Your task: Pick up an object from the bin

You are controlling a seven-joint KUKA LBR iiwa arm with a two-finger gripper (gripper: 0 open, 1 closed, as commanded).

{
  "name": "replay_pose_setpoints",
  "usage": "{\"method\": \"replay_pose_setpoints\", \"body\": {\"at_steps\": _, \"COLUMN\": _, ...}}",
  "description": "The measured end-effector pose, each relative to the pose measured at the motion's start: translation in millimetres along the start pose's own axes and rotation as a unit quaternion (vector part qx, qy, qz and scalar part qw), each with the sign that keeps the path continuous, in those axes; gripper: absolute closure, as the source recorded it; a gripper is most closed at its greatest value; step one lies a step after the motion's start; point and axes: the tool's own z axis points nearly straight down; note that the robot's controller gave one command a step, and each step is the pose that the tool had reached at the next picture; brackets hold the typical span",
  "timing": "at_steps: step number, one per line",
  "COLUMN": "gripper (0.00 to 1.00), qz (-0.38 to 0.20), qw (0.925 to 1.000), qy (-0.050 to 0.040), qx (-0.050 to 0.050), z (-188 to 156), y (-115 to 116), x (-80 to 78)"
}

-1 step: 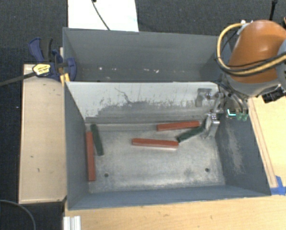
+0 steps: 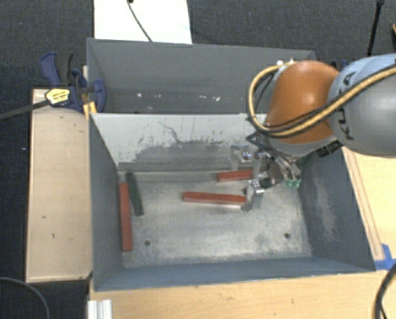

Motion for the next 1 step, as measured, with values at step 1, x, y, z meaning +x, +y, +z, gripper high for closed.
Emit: {"method": "replay_pose_setpoints", "body": {"at_steps": 1, "gripper": 0.00, "qz": 0.043, "qw": 0.9991, "qy": 0.0004, "qx": 0.000, "z": 70.9, "y": 37.4, "x": 1.8}}
